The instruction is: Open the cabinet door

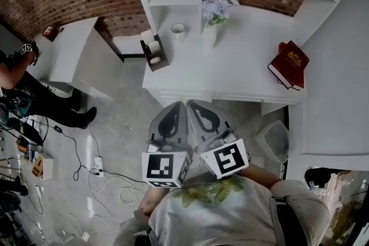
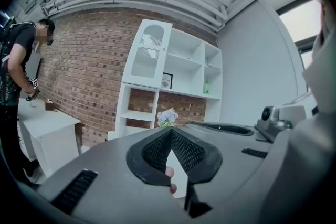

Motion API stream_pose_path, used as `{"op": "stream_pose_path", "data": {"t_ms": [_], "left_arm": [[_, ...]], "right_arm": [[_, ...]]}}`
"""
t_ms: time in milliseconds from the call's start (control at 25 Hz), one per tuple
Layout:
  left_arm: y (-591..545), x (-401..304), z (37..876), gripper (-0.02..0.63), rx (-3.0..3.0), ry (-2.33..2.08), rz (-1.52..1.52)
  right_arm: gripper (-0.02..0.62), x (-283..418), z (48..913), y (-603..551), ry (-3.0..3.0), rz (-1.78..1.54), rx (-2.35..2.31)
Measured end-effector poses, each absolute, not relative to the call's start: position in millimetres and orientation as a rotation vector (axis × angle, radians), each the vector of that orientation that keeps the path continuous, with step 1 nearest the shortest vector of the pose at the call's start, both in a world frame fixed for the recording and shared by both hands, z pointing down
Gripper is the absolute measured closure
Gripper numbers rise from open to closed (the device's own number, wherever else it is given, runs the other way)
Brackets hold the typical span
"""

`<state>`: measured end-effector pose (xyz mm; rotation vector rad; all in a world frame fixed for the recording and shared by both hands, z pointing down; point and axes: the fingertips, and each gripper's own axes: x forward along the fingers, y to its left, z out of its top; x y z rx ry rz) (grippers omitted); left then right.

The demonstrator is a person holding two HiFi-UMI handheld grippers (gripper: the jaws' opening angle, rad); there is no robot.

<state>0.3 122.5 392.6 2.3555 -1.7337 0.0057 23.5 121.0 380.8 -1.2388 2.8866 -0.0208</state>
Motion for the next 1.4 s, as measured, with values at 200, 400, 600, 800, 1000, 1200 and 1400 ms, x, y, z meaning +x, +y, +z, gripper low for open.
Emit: {"op": "stream_pose_path", "data": {"t_ms": [200, 400, 600, 800, 1000, 1200, 1400], "left_arm": [[75.0, -2.0, 390.6, 0.597, 2.358, -1.726, 0.018], [36.5, -3.4, 389.6, 0.597, 2.356, -1.739, 0.026], [3.4, 7.0, 386.0, 0.597, 2.368, -1.738, 0.035], [-20.4, 11.7, 381.7, 0.597, 2.386, -1.747, 0.030], [-35.8, 12.8, 374.4, 0.597, 2.412, -1.738, 0.020], [-52.8, -0.1, 369.3, 0.597, 2.430, -1.732, 0.004], [-79.0, -9.2, 365.1, 0.597, 2.457, -1.690, 0.007]], "right_arm": [[0.572, 20.6, 379.7, 73.6, 2.889, -0.052, -1.232], [0.572, 20.2, 378.8, 37.9, 2.890, -0.064, -1.212], [0.572, 30.5, 376.8, 5.1, 2.876, -0.078, -1.207], [0.572, 35.4, 375.4, -18.1, 2.891, -0.038, -1.200], [0.572, 37.1, 367.6, -34.3, 2.863, 0.013, -1.204], [0.572, 23.3, 369.3, -48.5, 2.866, -0.016, -1.217], [0.572, 14.6, 367.2, -72.6, 2.870, -0.027, -1.264]]}}
